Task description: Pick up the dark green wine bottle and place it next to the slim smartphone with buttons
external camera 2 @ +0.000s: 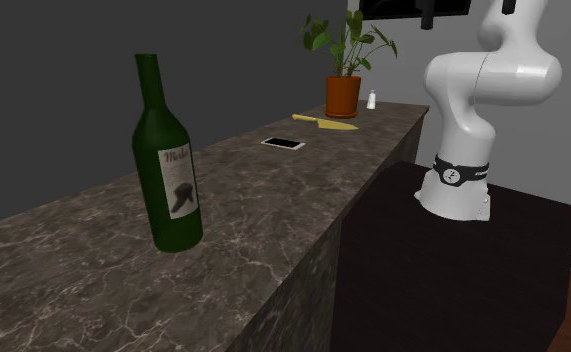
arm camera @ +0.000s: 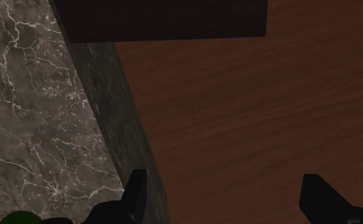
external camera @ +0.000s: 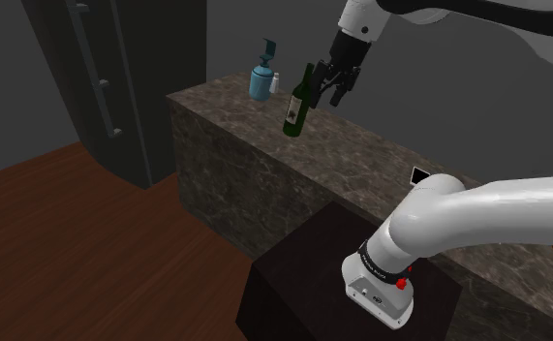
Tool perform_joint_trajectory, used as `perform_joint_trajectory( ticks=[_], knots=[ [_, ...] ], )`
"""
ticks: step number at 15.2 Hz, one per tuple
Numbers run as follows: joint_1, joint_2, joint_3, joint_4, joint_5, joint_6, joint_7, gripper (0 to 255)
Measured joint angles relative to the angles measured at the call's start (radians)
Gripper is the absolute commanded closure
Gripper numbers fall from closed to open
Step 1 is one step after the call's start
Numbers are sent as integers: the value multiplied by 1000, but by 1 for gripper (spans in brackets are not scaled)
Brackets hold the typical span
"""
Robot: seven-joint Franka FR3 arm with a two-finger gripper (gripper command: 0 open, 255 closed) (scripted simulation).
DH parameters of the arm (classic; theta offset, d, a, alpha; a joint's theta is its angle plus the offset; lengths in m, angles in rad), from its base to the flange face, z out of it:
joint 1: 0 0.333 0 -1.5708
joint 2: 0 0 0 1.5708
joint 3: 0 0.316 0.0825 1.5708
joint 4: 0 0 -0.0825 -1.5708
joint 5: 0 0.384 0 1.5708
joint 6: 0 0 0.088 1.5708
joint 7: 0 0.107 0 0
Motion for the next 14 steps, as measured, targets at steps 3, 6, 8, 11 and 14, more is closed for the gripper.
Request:
perform_joint_trajectory(
  ticks=[3,6,8,11,14],
  knots=[
    [-6,35,-18,21,-16,12,-26,0],
    [-21,105,-61,55,-51,41,-89,0],
    [-29,158,-89,92,-72,56,-130,0],
    [-40,249,-131,160,-97,76,-193,0],
    [-47,345,-169,228,-112,103,-254,0]
  ],
)
